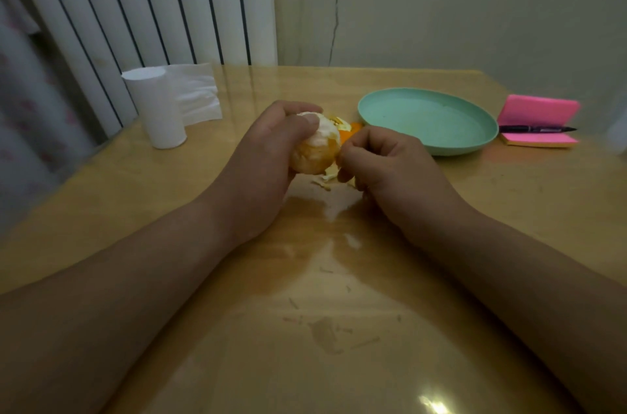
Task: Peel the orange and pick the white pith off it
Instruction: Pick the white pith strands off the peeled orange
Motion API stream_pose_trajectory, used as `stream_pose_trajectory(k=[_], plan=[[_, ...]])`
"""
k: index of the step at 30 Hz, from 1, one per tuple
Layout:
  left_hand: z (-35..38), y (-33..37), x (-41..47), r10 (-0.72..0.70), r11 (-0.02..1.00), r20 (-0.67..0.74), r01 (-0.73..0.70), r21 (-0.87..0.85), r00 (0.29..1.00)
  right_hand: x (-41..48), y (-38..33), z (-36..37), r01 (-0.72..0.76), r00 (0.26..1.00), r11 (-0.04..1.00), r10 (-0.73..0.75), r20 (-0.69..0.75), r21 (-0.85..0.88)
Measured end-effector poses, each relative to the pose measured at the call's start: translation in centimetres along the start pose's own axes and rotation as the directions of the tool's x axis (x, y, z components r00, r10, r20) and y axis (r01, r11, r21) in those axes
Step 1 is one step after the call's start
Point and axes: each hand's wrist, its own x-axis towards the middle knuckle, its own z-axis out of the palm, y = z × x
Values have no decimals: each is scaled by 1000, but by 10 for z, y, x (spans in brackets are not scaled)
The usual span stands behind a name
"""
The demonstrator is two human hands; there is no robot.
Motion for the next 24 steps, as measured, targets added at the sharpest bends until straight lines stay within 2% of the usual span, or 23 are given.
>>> stream_pose_trajectory(k=[2,4,8,15,18,21,24], plan=[[-2,0,2,-109,969,3,107,-221,994,1,1,0,23,1000,999,-23,-14,-27],[-3,2,5,-229,886,17,215,-410,973,2,1,0,49,999,998,-49,-16,-35],[-4,4,8,-275,837,27,253,-485,961,1,2,2,154,987,982,-159,-38,-110],[-3,3,6,-257,878,12,238,-416,966,1,2,3,190,978,964,-203,-49,-187],[-5,1,5,-211,938,-5,201,-283,977,0,2,1,216,971,937,-235,-35,-274],[-4,-3,4,-101,990,-22,98,-102,995,-2,1,1,243,962,881,-271,-13,-405],[-1,-4,2,-74,995,3,74,-65,997,-1,1,-1,269,949,850,-314,-25,-453]])
